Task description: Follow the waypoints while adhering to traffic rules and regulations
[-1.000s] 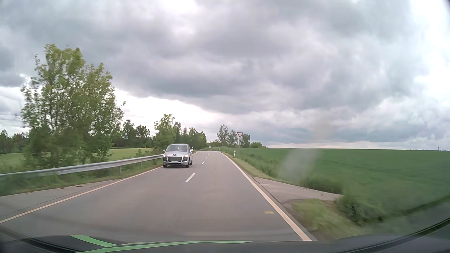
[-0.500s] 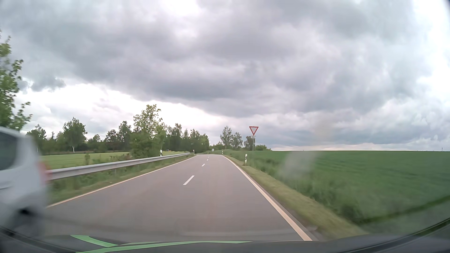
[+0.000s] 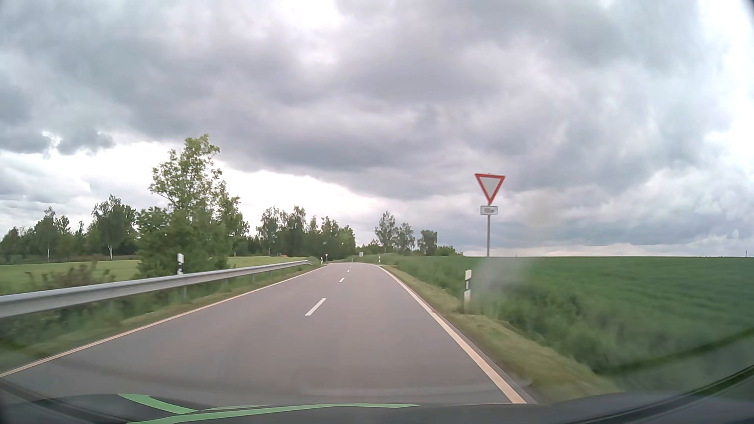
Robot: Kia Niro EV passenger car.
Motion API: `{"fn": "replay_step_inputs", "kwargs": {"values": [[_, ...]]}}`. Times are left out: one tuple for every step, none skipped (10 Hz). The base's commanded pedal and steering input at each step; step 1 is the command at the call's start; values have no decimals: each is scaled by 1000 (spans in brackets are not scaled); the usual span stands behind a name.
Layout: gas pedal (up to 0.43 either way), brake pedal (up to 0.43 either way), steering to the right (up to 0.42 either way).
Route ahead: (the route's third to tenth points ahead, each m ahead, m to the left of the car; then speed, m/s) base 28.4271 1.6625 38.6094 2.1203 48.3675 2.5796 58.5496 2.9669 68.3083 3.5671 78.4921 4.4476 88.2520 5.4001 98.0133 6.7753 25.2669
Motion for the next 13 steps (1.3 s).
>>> {"fn": "replay_step_inputs", "kwargs": {"values": [[0, 177, -5], [0, 177, -5], [0, 177, -4], [0, 177, -5], [0, 177, -4], [0, 177, -4], [0, 177, -4], [0, 177, -4], [0, 177, -4], [0, 177, -4], [0, 177, -4], [0, 171, -4], [0, 171, -4]]}}
